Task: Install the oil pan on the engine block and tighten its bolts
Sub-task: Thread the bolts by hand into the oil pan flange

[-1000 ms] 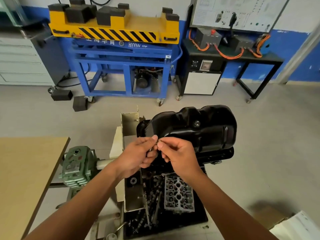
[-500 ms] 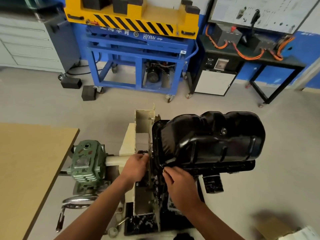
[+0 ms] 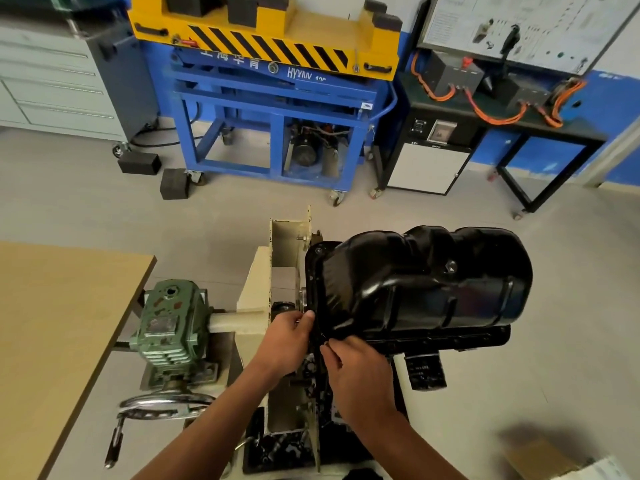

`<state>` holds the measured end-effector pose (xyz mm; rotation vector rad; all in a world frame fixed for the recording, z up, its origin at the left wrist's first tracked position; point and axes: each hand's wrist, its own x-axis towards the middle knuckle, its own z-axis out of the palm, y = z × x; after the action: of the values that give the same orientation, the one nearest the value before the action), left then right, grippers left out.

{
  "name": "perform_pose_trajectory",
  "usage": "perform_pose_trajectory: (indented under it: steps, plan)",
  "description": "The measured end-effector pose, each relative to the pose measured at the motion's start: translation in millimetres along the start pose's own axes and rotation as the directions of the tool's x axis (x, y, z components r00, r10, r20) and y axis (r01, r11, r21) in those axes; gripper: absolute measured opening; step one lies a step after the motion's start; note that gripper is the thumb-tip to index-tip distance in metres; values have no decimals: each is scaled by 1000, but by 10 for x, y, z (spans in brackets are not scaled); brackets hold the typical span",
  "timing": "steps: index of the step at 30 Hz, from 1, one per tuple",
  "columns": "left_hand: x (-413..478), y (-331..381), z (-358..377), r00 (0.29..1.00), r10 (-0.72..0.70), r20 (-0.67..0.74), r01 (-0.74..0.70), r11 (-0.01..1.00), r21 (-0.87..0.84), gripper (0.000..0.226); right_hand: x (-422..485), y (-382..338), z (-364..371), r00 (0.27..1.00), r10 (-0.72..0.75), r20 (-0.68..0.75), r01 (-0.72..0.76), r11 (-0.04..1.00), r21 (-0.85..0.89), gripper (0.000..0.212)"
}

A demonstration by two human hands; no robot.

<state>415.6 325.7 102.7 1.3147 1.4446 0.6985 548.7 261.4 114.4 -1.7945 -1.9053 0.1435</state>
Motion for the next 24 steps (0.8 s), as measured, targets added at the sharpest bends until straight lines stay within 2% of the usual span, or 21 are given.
perform_pose_trajectory:
  steps: [6, 10, 13, 19, 24]
  plan:
    - [-2, -35, 29, 999, 14, 37, -18, 994, 107, 30, -33, -12, 45, 996, 90, 5, -90, 989, 115, 14]
    - [2, -37, 65, 999, 21, 33, -28, 978, 207, 30, -82, -26, 76, 991, 136, 2, -135, 981, 141, 14]
    - [-19, -30, 78, 1000, 17, 25, -22, 983, 181, 30, -61, -30, 43, 989, 146, 15, -147, 979, 144, 15]
    - [-9, -45, 78, 999, 30, 14, -32, 982, 188, 32, 64, -114, -50, 964, 178, 198, -174, 984, -38, 25]
    - [5, -50, 80, 999, 39, 6, -40, 974, 224, 35, 115, -140, -63, 935, 201, 293, -159, 974, -163, 20]
